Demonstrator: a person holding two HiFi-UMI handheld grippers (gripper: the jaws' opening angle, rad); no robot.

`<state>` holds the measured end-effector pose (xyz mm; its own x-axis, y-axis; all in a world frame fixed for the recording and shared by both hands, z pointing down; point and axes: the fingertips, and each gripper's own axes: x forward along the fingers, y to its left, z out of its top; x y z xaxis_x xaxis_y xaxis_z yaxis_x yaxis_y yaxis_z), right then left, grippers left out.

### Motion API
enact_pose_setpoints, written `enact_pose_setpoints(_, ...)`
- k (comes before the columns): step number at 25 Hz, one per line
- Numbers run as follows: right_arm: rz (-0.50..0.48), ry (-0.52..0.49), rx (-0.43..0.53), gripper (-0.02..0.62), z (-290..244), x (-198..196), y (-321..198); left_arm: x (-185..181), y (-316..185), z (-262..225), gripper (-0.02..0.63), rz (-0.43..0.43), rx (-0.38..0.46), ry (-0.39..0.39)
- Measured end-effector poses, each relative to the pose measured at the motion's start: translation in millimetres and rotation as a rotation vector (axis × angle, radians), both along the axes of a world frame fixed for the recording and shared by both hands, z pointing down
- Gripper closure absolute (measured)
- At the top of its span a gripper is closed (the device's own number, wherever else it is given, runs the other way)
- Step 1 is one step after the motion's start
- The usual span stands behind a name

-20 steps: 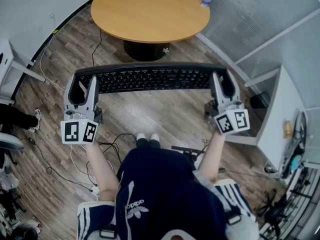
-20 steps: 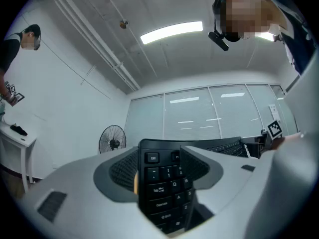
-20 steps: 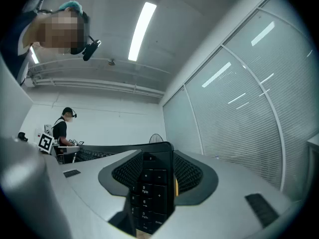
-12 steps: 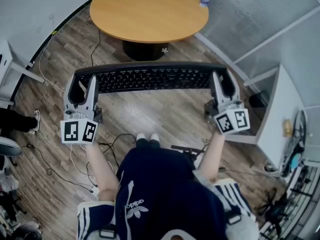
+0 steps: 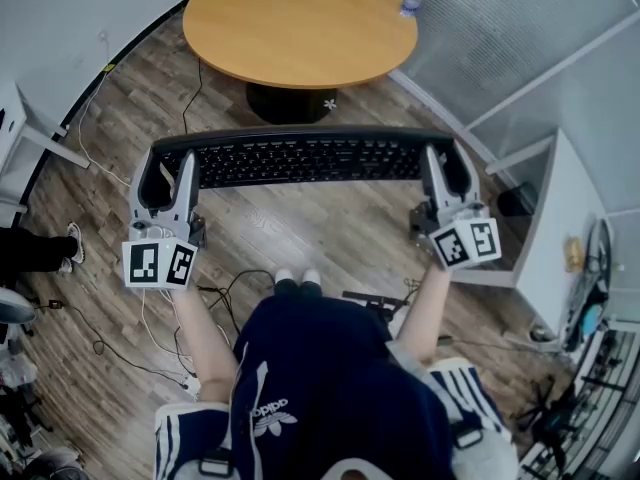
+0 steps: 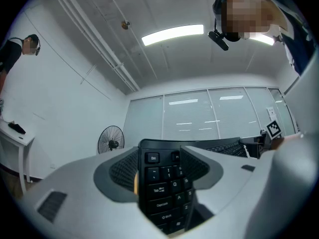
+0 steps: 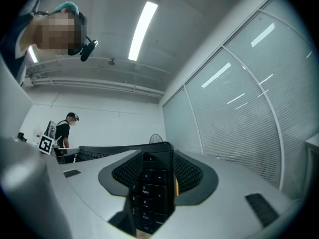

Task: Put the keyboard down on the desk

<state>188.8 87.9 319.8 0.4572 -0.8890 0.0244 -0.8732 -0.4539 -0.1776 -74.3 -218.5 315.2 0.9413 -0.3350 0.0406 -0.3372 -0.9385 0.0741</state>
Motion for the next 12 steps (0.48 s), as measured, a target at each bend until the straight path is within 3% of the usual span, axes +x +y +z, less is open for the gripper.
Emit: enact_pose_setpoints(12, 0.011, -0.012, 0.003, 0.417, 1.2, -7.0, 6.7, -3.7, 3.4, -2.4, 0.362, 0.021, -0.001, -0.003)
